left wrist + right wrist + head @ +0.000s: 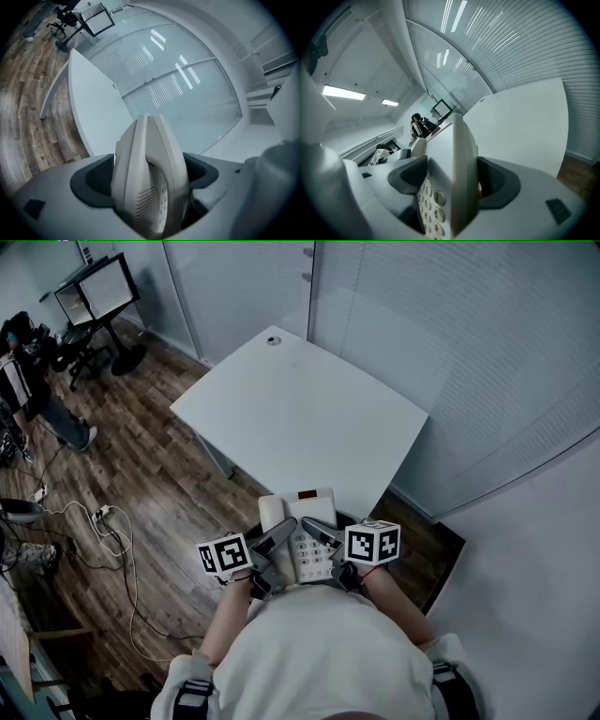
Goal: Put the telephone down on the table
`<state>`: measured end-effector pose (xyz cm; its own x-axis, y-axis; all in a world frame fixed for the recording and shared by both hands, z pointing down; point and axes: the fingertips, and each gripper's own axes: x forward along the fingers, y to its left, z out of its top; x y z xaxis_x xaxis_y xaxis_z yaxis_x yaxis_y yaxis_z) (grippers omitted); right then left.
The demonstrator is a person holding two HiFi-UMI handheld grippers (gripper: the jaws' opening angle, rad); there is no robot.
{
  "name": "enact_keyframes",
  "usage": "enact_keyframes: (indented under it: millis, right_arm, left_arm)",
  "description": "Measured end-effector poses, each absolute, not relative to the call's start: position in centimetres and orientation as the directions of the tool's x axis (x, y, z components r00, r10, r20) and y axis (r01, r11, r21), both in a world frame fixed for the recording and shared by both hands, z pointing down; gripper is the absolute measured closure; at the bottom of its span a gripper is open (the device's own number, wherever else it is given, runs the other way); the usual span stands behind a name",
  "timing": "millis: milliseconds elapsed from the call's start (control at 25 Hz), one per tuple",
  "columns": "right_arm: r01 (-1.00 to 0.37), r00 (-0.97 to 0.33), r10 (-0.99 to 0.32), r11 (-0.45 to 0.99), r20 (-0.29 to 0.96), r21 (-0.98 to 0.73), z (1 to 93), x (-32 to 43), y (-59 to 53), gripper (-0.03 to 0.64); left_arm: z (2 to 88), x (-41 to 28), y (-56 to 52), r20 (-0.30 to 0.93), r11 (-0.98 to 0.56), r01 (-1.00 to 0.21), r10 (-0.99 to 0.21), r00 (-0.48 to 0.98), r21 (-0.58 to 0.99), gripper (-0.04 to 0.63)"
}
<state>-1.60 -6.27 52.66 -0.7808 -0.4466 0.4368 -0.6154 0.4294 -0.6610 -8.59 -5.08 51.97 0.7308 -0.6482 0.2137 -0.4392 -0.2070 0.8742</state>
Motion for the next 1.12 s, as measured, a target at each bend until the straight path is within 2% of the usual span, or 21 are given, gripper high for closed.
enact_keyframes:
  millis: [680,1120]
  right_arm:
    - [-0.655,-0.737,-0.5,0.366,0.454,-0.661,53.9,-4.7,-14.4,0.276]
    - [-0.661,-0.726,-0.509,0.331,0.462,-0.673,54.5,-4.0,-20.3,0.276]
  left_arm:
    - [53.3,-11.8,-13.9,0.214,-0.229,-0.411,-0.581,0.785,0.883,0.172]
    - [53.8,-11.1,-20.0,0.232,-0.221,-0.409,-0.551,0.802,0.886,0.172]
